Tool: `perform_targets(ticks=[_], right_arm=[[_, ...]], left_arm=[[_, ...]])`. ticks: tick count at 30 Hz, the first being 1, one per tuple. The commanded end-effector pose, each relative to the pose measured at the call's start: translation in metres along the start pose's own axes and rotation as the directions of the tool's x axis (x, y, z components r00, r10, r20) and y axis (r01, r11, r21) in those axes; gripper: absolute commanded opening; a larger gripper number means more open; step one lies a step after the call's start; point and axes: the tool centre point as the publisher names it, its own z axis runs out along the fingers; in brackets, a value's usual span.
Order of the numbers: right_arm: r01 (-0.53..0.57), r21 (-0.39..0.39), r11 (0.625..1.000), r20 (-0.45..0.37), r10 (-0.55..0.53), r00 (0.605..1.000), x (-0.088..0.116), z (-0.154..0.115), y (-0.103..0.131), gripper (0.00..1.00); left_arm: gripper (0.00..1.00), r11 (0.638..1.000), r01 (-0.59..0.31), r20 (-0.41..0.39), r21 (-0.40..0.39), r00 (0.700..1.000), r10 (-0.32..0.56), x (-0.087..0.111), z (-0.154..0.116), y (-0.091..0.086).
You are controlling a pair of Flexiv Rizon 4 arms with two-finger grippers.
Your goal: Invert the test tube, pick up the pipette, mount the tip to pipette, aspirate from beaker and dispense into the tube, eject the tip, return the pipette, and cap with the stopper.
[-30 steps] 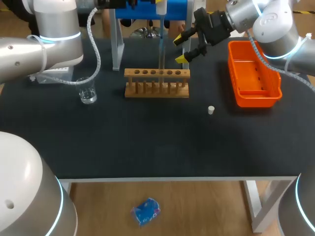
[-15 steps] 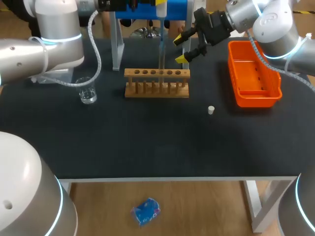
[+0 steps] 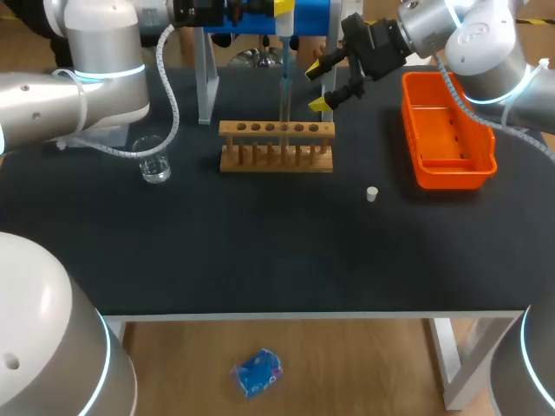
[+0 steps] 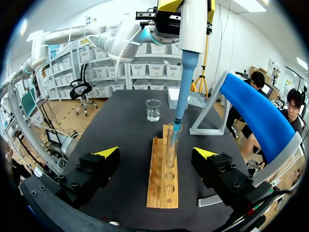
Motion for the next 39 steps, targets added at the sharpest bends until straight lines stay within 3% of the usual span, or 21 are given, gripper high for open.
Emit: perform_targets(ticks=[1,39], right_arm=[[0.0,0.002,1.0,-0.001,0.0,1.0,0.0,0.0,0.0,1.0],[0.0,0.002,1.0,-0.001,0.0,1.0,0.0,0.0,0.0,1.0]], left_arm=[[0.0,1.0,0.001,-0.004,0.002,1.0,-0.001,-0.002,0.0,0.002],[0.0,0.999,0.03,0.001,0.012,1.0,-0.03,-0.001,-0.001,0.019]])
